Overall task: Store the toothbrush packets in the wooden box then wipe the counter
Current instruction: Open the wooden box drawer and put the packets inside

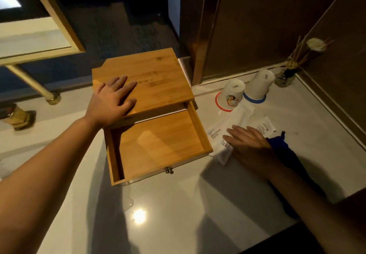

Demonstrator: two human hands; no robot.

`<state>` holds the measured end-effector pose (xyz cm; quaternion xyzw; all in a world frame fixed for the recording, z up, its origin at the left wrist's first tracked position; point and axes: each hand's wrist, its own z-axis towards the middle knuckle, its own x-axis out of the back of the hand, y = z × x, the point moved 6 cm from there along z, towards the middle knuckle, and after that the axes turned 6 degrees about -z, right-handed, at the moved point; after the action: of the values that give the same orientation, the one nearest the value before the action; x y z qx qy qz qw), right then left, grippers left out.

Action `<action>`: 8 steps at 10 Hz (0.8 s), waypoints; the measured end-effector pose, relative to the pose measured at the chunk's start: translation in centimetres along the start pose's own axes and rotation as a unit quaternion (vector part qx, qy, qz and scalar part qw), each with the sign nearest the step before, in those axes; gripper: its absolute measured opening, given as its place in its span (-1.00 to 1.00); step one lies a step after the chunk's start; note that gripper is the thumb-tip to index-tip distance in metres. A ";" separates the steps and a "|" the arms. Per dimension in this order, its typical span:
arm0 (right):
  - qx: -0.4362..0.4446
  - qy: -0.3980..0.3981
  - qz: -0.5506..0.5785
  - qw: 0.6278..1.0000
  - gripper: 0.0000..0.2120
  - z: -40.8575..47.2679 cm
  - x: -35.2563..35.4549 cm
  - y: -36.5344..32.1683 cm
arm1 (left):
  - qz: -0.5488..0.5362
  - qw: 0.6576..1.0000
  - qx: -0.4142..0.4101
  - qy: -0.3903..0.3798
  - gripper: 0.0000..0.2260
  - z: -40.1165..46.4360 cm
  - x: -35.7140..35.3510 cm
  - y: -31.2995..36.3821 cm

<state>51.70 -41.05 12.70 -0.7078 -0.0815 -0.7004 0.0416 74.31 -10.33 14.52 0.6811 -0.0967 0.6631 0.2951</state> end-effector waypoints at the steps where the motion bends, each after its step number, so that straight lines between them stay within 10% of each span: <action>1: -0.003 0.001 0.010 1.000 -0.56 0.2 -0.4 0.0 | 0.004 1.000 -0.001 0.003 -0.45 0.1 0.0 0.0; 8: 0.023 0.457 0.002 0.889 -0.78 1.2 15.0 -5.6 | 0.013 1.000 -0.002 0.011 -0.47 0.3 0.1 0.8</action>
<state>51.99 -34.44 27.38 -0.3085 -0.0682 -0.9444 0.0913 74.15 -11.12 14.81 0.6718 -0.1035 0.6742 0.2889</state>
